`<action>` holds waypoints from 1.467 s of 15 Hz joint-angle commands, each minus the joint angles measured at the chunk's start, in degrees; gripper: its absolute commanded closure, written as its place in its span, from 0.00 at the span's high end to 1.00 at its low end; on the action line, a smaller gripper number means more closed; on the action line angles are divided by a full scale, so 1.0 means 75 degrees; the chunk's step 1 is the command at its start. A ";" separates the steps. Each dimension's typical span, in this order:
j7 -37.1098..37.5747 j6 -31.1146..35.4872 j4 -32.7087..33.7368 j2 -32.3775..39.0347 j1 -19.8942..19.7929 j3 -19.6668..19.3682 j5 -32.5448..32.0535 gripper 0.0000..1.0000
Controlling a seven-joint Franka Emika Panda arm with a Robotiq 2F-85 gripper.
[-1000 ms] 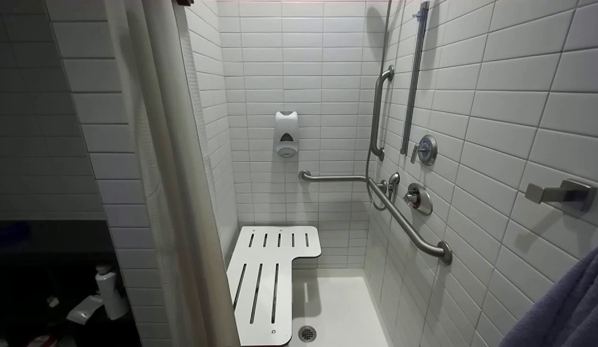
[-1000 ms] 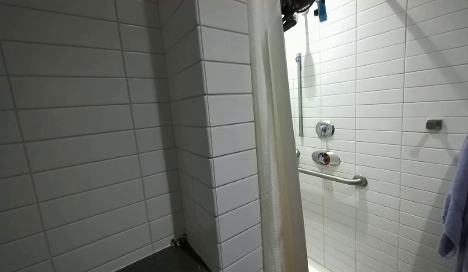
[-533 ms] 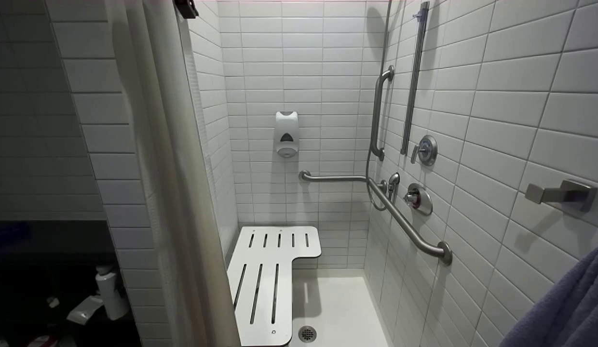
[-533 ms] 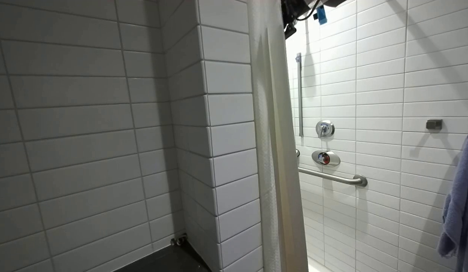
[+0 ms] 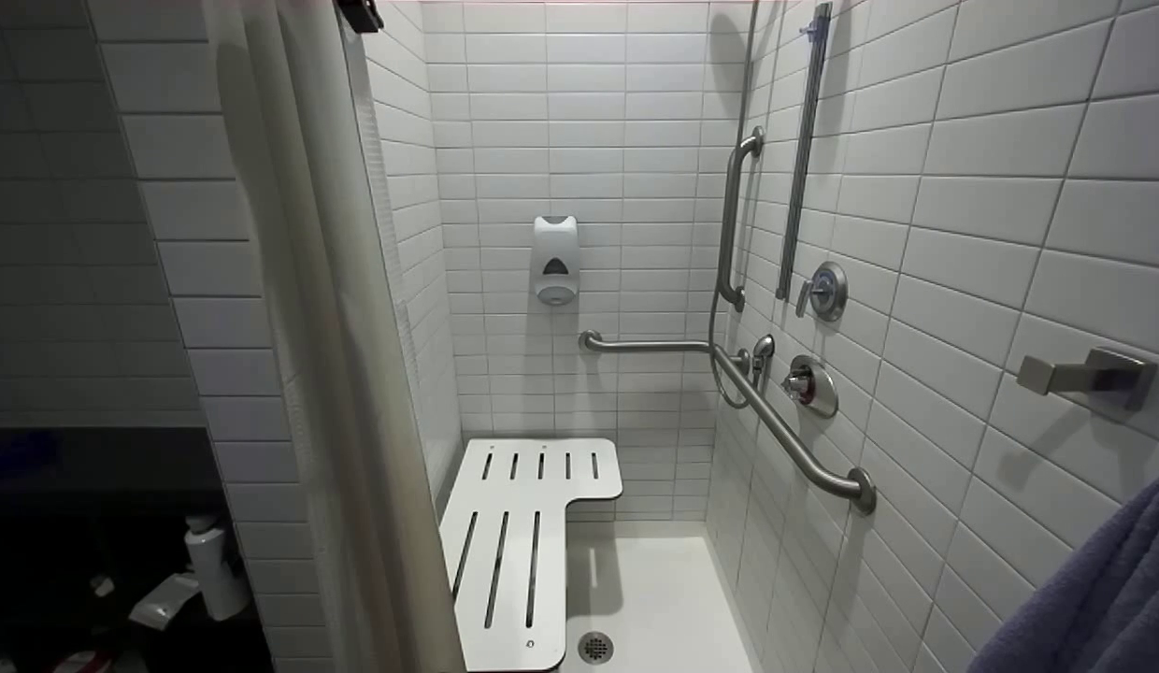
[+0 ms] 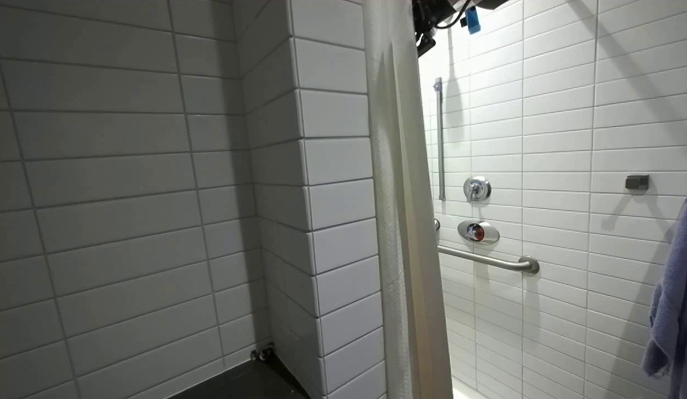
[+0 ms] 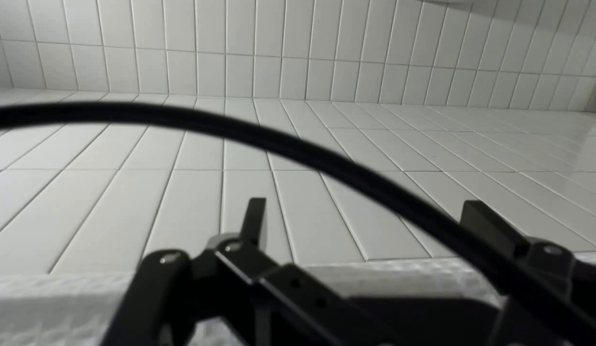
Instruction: Move the shower curtain to the right
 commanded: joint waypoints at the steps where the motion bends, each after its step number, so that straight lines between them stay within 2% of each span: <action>1: 0.0090 0.0492 -0.0649 -0.0630 -0.0211 0.0529 -0.0499 1.00; 6: 0.0466 0.1462 -0.1486 -0.1217 -0.0887 0.1628 -0.0879 1.00; 8: 0.0914 0.1554 -0.1757 -0.1302 -0.1602 0.2167 -0.0730 1.00; 9: 0.0487 0.1420 -0.1365 -0.1079 -0.0960 0.1685 -0.0683 1.00; 12: 0.0765 0.1449 -0.1640 -0.1194 -0.1464 0.2045 -0.0683 1.00; 22: 0.0779 0.1450 -0.1653 -0.1196 -0.1494 0.2055 -0.0683 1.00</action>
